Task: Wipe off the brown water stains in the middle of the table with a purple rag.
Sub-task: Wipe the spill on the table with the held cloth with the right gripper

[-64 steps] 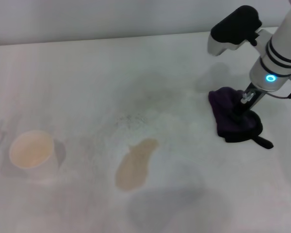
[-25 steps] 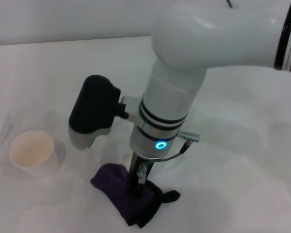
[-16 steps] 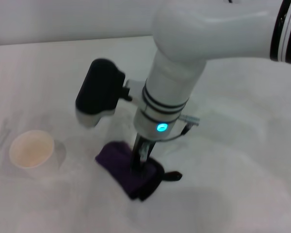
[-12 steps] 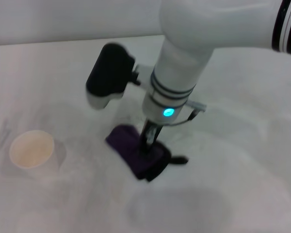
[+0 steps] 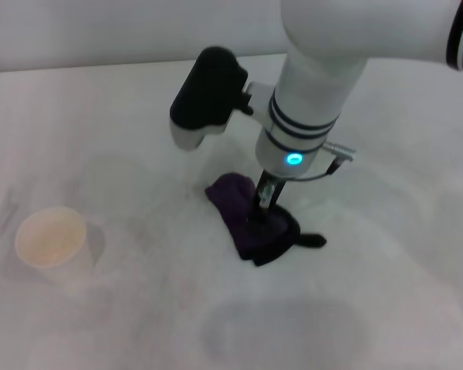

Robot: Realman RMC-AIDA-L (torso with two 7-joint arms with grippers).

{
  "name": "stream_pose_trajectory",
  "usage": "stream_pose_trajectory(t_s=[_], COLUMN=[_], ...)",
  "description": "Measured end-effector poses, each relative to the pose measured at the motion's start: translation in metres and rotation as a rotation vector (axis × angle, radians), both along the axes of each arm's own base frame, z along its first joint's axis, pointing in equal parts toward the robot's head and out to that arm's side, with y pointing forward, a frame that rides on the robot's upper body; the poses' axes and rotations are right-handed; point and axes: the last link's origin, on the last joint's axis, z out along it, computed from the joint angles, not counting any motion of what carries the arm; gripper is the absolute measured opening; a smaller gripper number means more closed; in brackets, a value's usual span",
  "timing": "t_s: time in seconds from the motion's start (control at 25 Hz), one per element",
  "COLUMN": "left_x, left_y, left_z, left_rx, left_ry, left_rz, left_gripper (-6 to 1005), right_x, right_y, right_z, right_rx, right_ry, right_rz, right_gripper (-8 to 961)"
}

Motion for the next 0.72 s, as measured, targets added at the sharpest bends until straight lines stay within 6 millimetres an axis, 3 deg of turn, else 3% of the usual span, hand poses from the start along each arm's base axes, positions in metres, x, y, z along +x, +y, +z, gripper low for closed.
stream_pose_trajectory(t_s=[0.44, 0.72], left_x=[0.0, 0.001], left_y=[0.001, 0.002], left_z=[-0.001, -0.001], left_rx=[-0.001, -0.003], left_ry=[-0.001, 0.0], left_rz=[0.004, 0.001], left_gripper=[892, 892], right_x=[-0.026, -0.03], right_y=[-0.058, -0.074], right_z=[-0.031, -0.039], right_rx=[-0.255, -0.345], right_ry=[0.116, 0.178], right_rz=[0.055, 0.08], right_gripper=[182, 195])
